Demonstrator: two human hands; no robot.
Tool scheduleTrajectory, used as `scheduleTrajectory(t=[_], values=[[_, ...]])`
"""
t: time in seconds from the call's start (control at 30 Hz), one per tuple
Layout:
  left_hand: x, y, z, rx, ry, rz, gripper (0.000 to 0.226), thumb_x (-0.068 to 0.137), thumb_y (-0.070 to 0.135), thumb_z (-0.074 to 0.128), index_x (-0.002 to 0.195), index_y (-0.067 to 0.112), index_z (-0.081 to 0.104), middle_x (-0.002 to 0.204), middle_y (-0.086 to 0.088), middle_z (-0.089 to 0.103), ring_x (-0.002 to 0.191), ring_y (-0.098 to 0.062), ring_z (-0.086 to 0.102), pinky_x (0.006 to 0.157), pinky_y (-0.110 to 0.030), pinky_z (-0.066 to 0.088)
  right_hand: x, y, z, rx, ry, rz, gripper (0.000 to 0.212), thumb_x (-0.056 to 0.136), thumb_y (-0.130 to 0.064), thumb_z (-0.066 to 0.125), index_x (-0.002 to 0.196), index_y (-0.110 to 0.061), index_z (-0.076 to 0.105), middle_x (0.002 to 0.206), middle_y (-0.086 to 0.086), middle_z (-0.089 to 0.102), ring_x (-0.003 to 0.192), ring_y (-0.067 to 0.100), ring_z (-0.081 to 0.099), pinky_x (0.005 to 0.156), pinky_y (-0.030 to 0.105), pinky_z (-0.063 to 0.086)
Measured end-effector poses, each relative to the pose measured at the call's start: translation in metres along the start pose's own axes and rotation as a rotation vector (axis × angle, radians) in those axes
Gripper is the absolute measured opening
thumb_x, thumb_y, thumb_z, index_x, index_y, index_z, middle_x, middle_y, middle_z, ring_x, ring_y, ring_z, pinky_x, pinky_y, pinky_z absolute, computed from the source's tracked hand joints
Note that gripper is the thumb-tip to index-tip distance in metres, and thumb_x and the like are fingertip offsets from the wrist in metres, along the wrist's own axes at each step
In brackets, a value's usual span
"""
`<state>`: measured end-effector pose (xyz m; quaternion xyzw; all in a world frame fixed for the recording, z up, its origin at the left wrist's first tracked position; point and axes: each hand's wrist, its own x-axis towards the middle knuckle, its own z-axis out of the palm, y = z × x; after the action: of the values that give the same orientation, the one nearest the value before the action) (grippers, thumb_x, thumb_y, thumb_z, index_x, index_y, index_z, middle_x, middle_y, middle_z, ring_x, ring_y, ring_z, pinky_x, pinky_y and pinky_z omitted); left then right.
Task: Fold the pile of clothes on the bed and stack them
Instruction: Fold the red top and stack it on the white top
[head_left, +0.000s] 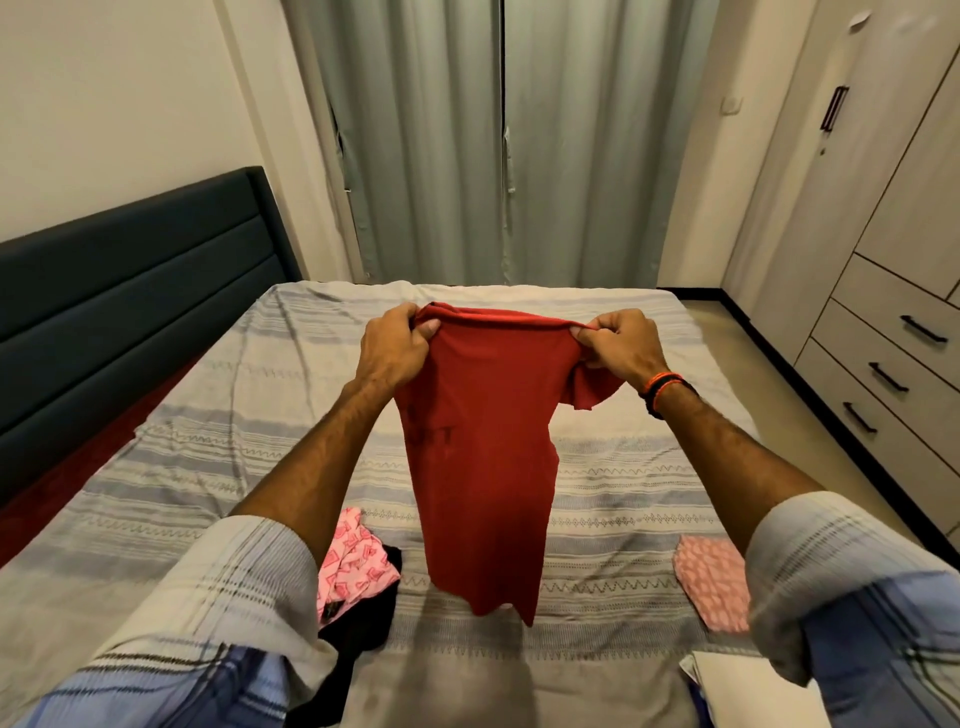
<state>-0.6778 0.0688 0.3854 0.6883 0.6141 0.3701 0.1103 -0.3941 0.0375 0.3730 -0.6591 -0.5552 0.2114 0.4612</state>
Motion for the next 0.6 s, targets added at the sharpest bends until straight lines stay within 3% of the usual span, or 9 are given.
scheduleTrajectory(t=[0.17,0.33,0.4,0.53,0.6], values=[[0.024,0.006,0.004,0.065,0.013,0.067,0.027,0.095,0.041,0.057,0.104,0.017,0.066,0.103,-0.008,0.071,0.097,-0.032,0.063,0.084,-0.038,0.051,0.023,0.002,-0.001,0.039,0.02,0.042,0.026,0.083,-0.023,0.072,0.064,-0.006,0.07,0.067,0.011,0.073,0.061,0.025,0.072,0.071,0.042,0.062],[0.049,-0.007,0.031,0.214,-0.096,-0.026,0.029,0.095,0.042,0.059,0.108,0.017,0.066,0.107,-0.012,0.07,0.101,-0.034,0.063,0.079,-0.036,0.045,0.049,0.014,0.014,-0.115,-0.18,0.175,0.035,0.089,-0.026,0.068,0.058,-0.014,0.059,0.073,0.014,0.074,0.069,0.028,0.074,0.067,0.033,0.061],[0.06,-0.013,0.046,0.192,-0.151,-0.069,0.029,0.095,0.037,0.062,0.109,0.012,0.067,0.106,-0.014,0.07,0.098,-0.033,0.063,0.079,-0.035,0.044,0.065,0.021,0.024,-0.161,-0.231,0.207,0.033,0.091,-0.027,0.068,0.062,-0.012,0.063,0.074,0.014,0.074,0.072,0.029,0.074,0.069,0.031,0.06],[0.092,-0.018,0.065,0.07,-0.128,-0.111,0.024,0.095,0.03,0.063,0.105,0.008,0.067,0.103,-0.015,0.07,0.088,-0.025,0.059,0.08,-0.032,0.044,0.099,0.024,0.036,-0.184,-0.137,0.162,0.029,0.09,-0.026,0.067,0.077,-0.001,0.074,0.083,0.017,0.074,0.082,0.029,0.07,0.084,0.035,0.056],[0.112,-0.016,0.068,0.026,-0.079,-0.097,0.021,0.096,0.027,0.062,0.103,0.008,0.067,0.102,-0.013,0.07,0.083,-0.02,0.054,0.077,-0.028,0.041,0.115,0.017,0.039,-0.16,-0.063,0.127,0.026,0.092,-0.024,0.065,0.077,-0.004,0.072,0.086,0.016,0.073,0.078,0.025,0.065,0.075,0.027,0.05]])
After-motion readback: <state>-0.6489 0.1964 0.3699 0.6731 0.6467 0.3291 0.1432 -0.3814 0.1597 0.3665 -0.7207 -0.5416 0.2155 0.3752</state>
